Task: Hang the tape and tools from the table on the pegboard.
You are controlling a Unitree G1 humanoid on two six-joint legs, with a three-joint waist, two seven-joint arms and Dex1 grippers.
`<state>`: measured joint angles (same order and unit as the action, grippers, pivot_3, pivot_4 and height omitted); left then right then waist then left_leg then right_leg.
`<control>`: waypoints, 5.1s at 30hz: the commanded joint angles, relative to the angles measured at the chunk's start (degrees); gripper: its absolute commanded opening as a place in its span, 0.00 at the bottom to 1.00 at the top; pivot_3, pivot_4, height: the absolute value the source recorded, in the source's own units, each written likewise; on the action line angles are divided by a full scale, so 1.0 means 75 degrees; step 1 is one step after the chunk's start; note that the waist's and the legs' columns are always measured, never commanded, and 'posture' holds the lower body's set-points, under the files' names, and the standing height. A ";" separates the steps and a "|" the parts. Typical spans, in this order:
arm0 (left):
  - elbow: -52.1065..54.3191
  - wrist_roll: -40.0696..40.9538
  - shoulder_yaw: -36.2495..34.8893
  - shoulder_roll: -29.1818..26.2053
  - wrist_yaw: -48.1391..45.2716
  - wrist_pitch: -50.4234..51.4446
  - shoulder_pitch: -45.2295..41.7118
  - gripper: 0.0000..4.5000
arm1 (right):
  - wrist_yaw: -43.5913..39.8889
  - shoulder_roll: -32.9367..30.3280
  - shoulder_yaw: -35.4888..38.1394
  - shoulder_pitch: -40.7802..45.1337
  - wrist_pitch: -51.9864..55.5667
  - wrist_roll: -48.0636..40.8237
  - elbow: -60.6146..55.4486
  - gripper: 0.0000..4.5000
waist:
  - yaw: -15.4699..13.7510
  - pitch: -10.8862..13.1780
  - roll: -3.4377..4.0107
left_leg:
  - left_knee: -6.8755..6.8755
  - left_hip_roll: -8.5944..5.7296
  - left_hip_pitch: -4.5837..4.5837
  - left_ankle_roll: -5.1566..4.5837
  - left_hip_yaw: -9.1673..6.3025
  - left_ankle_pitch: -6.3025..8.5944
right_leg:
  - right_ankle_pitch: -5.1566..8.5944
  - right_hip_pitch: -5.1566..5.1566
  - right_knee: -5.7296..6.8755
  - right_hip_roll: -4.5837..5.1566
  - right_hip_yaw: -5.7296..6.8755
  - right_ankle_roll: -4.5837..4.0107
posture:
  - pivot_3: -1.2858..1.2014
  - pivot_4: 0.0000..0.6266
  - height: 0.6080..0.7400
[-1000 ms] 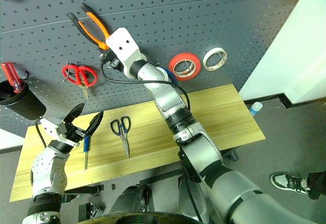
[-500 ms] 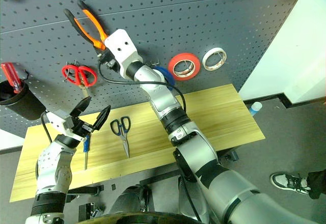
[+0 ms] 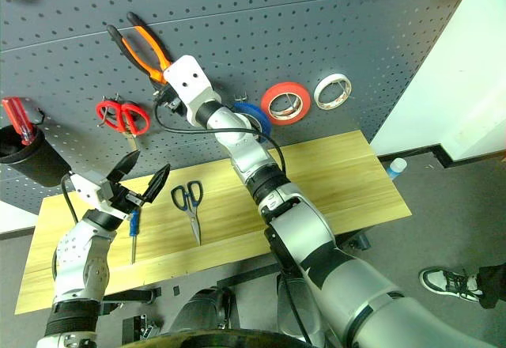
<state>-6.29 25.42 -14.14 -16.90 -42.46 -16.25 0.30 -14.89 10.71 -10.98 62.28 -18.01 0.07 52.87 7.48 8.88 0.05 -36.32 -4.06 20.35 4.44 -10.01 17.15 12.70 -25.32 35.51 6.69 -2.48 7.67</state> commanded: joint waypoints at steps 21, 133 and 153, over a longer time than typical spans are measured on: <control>-0.0587 0.0058 -0.0173 -0.0162 -0.0358 -0.0564 -0.0043 1.00 | -0.0280 0.0399 -0.0170 -0.0541 -0.0311 0.0146 -0.1105 0.99 | 0.0005 0.0000 0.0000 | -0.0006 0.0000 -0.0003 0.0000 0.0005 0.0000 | 0.0000 -0.0001 0.0010 -0.0001 -0.0004 0.0000 | 0.47 0.23 0.98; -0.0668 -0.2394 -0.0048 0.2890 0.6845 0.9726 -0.3121 0.12 | -0.6609 -0.6056 0.0039 -0.6894 0.1765 -0.1721 -0.6276 1.00 | -0.0463 0.0082 -0.0139 | -0.0112 -0.0011 -0.0124 -0.0056 0.0046 0.0039 | 0.0011 0.0226 -0.0074 0.0008 -0.0013 0.0103 | 0.45 0.21 0.98; 0.1246 -0.1720 0.0574 0.1537 0.4516 0.9019 -0.1411 0.12 | -0.6679 -0.5922 0.0047 -0.6864 0.1859 -0.1831 -0.6485 1.00 | -0.0452 0.0082 -0.0139 | -0.0110 -0.0009 -0.0125 -0.0056 0.0046 0.0039 | 0.0008 0.0222 -0.0074 0.0008 -0.0014 0.0096 | 0.45 0.20 0.98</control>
<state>-0.62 11.68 -10.02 -4.49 -6.68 53.64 -10.53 -64.59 -34.34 -11.82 10.15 -4.09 -11.78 6.44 4.09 9.49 -1.00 -37.14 -4.12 19.41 4.01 -9.67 17.44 12.75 -23.66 34.96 6.75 -2.58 8.38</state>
